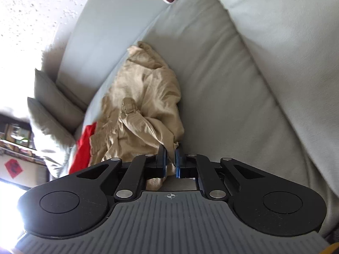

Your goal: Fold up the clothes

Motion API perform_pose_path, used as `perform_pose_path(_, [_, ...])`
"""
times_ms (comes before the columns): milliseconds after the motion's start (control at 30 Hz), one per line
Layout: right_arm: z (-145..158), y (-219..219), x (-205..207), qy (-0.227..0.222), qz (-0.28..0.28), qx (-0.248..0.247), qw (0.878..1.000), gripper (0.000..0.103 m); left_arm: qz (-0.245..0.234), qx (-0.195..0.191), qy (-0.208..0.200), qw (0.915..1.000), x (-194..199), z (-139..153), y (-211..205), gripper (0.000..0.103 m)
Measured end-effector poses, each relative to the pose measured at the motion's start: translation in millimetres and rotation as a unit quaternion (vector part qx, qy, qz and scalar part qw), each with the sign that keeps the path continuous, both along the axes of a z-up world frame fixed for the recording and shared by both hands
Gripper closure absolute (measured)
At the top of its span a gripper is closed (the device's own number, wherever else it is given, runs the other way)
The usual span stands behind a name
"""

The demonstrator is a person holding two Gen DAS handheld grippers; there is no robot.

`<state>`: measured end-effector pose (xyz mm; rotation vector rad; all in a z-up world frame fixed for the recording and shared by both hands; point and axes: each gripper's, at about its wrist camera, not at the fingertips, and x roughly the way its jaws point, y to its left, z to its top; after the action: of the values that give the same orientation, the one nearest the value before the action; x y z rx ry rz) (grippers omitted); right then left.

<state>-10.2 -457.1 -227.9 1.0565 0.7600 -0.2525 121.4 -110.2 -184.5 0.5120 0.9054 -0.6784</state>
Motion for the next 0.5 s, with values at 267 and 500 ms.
perform_pose_path(267, [54,1,-23,-0.012,-0.008,-0.096,0.995,0.060,0.046,-0.114,-0.009,0.9924,-8,39,22,0.091])
perform_pose_path(500, [70,50,34,-0.035,0.112,-0.204,0.972,0.090,0.046,-0.108,-0.016,0.9930,11,28,-61,0.080])
